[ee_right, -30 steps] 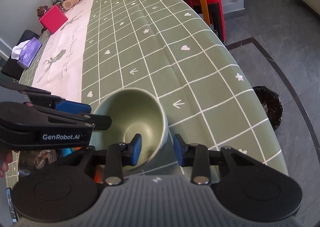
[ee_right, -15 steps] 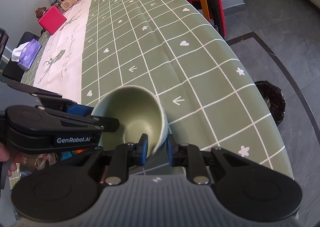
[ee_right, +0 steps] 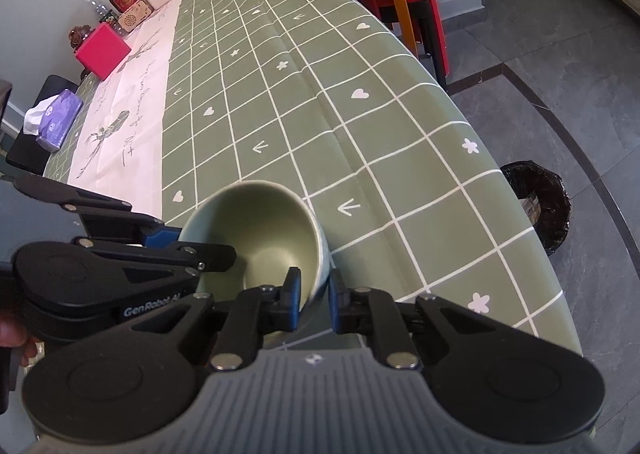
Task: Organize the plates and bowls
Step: 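Lift and carry the green bowl over the nested steel bowls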
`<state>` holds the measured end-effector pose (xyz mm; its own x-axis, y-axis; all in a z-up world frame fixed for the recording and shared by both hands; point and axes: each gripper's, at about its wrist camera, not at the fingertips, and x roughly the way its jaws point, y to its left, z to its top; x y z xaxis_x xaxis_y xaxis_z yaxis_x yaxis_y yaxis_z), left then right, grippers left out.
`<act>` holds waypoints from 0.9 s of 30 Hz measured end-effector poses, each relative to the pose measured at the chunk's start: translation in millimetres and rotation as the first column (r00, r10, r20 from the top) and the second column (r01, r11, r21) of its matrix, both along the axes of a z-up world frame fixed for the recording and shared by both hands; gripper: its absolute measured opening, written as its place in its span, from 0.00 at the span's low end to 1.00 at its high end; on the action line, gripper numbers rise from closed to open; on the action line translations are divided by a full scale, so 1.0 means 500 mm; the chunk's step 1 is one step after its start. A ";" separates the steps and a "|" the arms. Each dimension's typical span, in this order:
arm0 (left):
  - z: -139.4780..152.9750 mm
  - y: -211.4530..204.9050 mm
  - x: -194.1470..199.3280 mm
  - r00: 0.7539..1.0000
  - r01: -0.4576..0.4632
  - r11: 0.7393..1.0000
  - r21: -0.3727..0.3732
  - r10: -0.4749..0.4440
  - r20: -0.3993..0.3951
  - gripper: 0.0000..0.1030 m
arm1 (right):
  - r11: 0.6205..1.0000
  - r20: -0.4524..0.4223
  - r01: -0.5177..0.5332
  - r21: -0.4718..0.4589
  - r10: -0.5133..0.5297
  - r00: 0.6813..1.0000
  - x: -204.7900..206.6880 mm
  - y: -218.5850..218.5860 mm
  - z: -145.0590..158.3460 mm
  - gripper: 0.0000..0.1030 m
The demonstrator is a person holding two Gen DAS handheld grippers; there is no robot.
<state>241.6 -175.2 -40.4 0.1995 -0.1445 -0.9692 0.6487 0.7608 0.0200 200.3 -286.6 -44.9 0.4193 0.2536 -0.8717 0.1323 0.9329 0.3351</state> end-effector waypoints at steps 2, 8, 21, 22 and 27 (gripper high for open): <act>0.006 0.000 0.000 1.000 -0.006 1.000 -0.001 0.006 0.009 0.12 | 1.000 0.006 0.006 0.009 -0.006 1.000 -0.002 -0.003 0.002 0.09; 0.037 0.000 -0.008 0.999 -0.013 1.000 -0.002 0.013 0.038 0.10 | 0.999 0.032 0.031 0.041 -0.033 0.999 -0.009 -0.015 0.015 0.07; 0.158 0.016 -0.052 0.989 -0.044 0.999 -0.005 0.044 0.142 0.10 | 0.991 0.181 0.064 0.116 -0.084 0.980 -0.046 -0.023 0.093 0.04; 0.173 0.020 -0.056 0.987 -0.050 0.999 -0.008 0.050 0.149 0.10 | 0.990 0.191 0.061 0.124 -0.084 0.978 -0.048 -0.022 0.103 0.04; 0.234 0.047 -0.082 0.979 -0.079 0.997 -0.009 0.080 0.190 0.09 | 0.991 0.241 0.018 0.130 -0.049 0.969 -0.059 0.002 0.155 0.04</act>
